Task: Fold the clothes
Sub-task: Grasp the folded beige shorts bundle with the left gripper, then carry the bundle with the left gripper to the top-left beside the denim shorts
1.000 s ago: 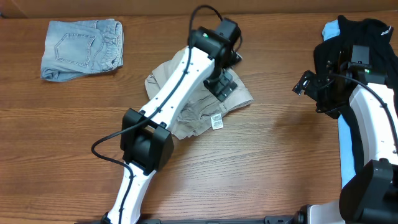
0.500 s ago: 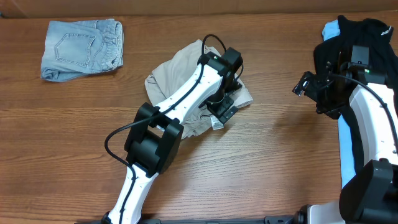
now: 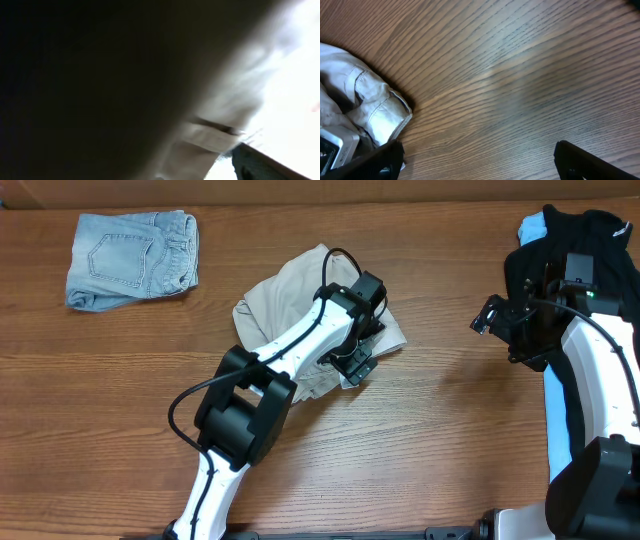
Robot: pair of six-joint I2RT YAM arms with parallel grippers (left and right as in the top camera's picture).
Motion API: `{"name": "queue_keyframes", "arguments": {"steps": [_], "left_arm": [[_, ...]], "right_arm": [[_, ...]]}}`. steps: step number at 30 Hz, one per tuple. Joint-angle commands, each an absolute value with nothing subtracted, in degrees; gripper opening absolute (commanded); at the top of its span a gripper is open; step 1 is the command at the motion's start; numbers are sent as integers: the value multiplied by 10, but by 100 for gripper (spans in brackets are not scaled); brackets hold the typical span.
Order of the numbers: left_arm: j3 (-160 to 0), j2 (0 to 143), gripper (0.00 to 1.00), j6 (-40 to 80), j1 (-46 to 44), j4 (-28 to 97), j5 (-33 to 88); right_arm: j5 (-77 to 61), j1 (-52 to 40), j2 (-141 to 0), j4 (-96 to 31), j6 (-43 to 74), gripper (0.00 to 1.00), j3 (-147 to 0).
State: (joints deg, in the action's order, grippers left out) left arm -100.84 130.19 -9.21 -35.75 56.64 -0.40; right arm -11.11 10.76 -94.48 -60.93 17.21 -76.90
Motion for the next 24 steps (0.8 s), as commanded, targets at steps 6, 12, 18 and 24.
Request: {"name": "queue_keyframes", "arguments": {"steps": [6, 12, 18, 24], "left_arm": [[-927, 1331, 46, -103, -352, 503, -98], [-920, 1331, 11, -103, -351, 490, -123], [-976, 1330, 4, -91, -327, 536, -157], [-1135, 1330, 4, -66, -275, 651, -161]], "right_arm": [[-107, 106, -945, -604, 167, 100, -768], [-107, 106, -945, -602, 167, 100, -768], [-107, 106, -945, -602, 165, 100, -768], [-108, 106, -945, -601, 165, 100, -768]]}}
